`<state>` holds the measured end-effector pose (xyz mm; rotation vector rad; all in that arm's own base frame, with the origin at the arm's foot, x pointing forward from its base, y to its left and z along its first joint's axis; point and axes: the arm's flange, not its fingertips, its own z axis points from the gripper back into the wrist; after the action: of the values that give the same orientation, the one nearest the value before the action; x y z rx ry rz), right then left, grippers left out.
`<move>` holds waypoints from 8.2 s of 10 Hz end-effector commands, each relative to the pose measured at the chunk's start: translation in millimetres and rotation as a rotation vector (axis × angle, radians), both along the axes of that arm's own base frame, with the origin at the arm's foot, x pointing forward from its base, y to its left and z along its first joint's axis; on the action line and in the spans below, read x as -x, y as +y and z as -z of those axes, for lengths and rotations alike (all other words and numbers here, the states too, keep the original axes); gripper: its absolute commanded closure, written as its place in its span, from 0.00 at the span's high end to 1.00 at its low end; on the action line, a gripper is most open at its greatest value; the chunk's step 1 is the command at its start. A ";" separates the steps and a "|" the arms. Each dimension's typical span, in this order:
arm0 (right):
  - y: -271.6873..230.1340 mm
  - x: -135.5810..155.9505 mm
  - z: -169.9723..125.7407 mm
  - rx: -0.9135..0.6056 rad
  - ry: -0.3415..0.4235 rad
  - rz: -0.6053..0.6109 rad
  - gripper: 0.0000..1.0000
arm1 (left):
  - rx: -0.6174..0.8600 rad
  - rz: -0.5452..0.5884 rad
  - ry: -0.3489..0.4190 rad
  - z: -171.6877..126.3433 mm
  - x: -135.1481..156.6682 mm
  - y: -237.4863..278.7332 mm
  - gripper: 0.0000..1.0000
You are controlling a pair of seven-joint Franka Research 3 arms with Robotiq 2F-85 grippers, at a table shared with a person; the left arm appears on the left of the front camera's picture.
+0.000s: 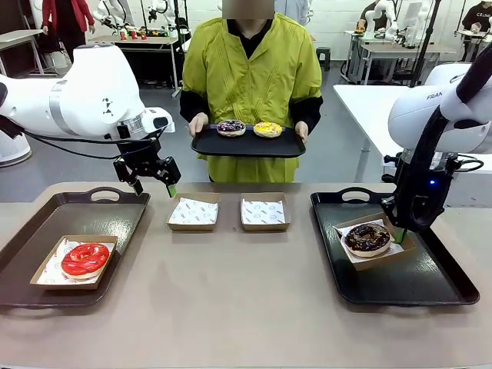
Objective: Individually package the donuts and arrange them on the tray.
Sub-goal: Place the picked Paper togo box on the Handle tray while simultaneously picking up another Paper togo box from the table with the other hand.
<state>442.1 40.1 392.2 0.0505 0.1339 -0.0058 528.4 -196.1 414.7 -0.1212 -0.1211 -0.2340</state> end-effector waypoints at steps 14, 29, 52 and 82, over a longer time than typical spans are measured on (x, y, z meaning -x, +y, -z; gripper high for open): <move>13.5 25.2 30.6 0.009 -0.081 0.073 0.02 | -0.030 -0.040 0.031 25.1 -36.5 -13.1 0.99; 6.4 39.0 42.4 -0.027 -0.078 0.145 0.02 | -0.104 -0.207 0.121 77.4 -74.8 -23.1 0.99; -158.0 80.1 -42.3 -0.844 -0.149 -0.030 1.00 | -0.022 -0.075 0.083 -85.8 -57.9 -47.9 0.00; -271.6 106.6 10.3 -1.167 -0.285 0.200 1.00 | -0.038 -0.080 0.044 -125.8 -67.1 -72.7 0.00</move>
<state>335.5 -231.3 380.8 1.2203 -0.1743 -0.1078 599.2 -270.4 539.1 -0.0811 -0.0714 -0.1488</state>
